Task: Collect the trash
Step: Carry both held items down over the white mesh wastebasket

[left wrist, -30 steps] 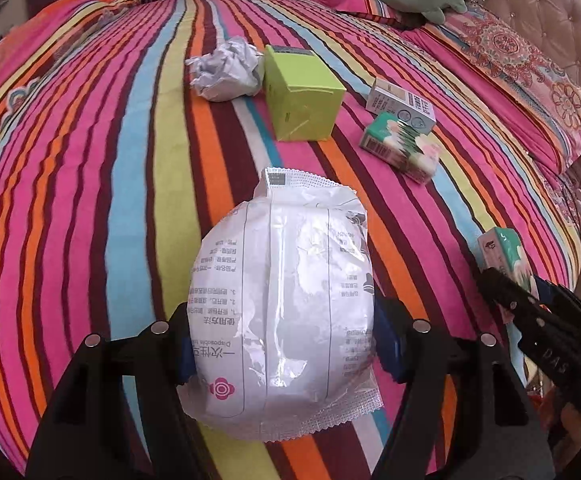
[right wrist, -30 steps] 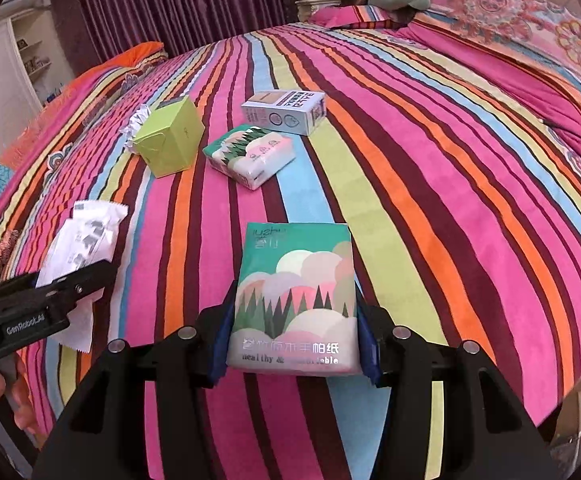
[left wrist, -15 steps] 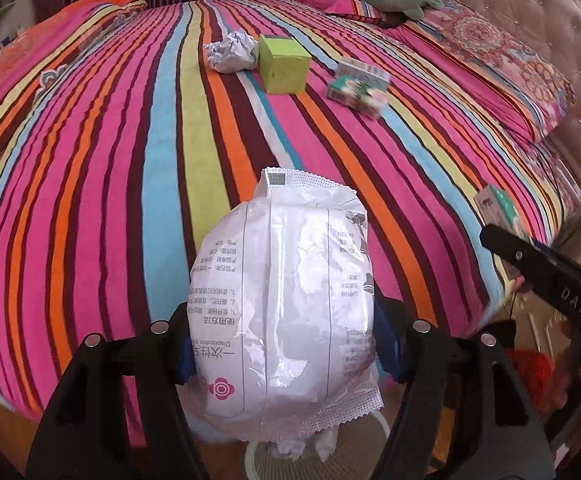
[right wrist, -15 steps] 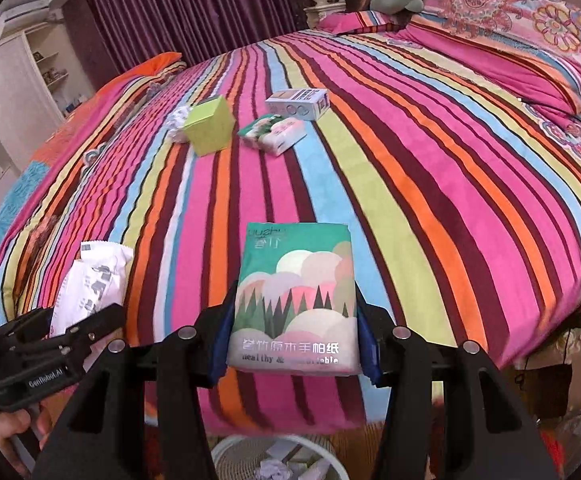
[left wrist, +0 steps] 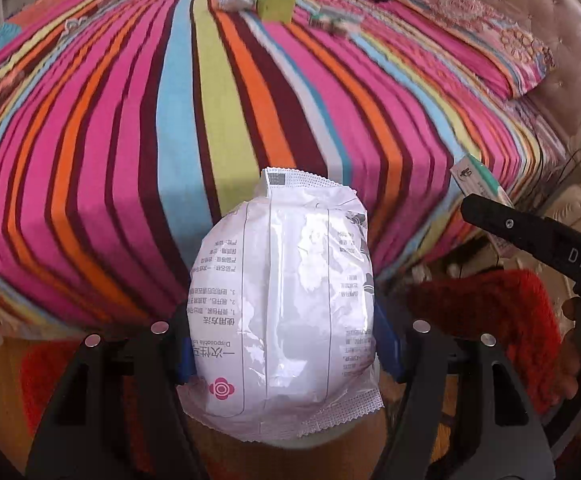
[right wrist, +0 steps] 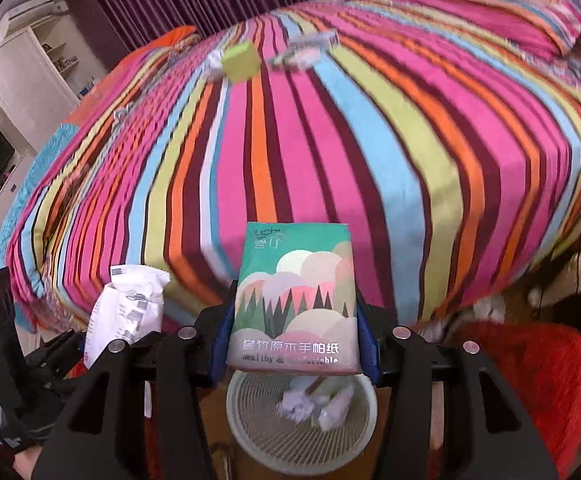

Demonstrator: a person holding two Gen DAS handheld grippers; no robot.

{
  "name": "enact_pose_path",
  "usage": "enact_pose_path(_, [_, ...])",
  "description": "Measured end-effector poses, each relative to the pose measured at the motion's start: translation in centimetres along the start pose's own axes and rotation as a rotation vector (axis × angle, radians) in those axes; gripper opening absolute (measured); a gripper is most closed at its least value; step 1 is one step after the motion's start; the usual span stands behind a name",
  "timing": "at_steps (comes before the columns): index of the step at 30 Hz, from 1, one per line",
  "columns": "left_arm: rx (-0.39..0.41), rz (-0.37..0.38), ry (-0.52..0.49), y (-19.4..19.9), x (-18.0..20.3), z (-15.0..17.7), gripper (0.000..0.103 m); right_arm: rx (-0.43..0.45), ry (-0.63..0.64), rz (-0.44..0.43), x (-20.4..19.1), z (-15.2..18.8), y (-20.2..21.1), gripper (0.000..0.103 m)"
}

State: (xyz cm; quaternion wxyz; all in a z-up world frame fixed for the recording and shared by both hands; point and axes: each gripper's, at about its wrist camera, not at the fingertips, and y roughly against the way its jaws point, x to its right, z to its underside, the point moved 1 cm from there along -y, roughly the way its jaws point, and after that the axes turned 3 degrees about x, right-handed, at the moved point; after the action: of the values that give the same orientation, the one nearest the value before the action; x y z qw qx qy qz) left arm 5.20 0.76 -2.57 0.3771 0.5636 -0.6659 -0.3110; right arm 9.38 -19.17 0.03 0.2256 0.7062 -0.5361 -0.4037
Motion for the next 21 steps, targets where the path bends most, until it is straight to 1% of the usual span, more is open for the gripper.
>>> enact_pose_path(3, [-0.046, -0.003, 0.003, -0.7, 0.2, 2.0, 0.066, -0.067, -0.05, -0.015, 0.6, 1.8, -0.7, 0.048])
enact_pose_path(4, [-0.065, -0.012, -0.006, -1.1, 0.4, 2.6, 0.066, -0.106, -0.078, -0.02, 1.1, 2.6, -1.3, 0.048])
enact_pose_path(6, [-0.095, -0.018, -0.01, -1.7, 0.6, 3.3, 0.066, -0.143, -0.103, -0.019, 1.4, 3.4, -1.7, 0.048])
enact_pose_path(7, [-0.109, -0.02, -0.013, -2.0, 0.6, 3.6, 0.066, -0.179, -0.132, -0.021, 1.9, 4.1, -2.3, 0.048])
enact_pose_path(10, [-0.147, -0.032, -0.032, -2.9, 0.9, 4.1, 0.066, -0.246, -0.181, -0.027, 2.6, 5.3, -3.4, 0.048])
enact_pose_path(16, [-0.279, -0.047, -0.054, -6.0, 1.3, 5.3, 0.066, -0.35, -0.229, -0.031, 2.8, 7.0, -5.0, 0.048])
enact_pose_path(21, [-0.355, -0.056, -0.074, -7.9, 2.0, 6.0, 0.066, -0.414, -0.26, -0.033, 3.1, 8.0, -6.1, 0.048])
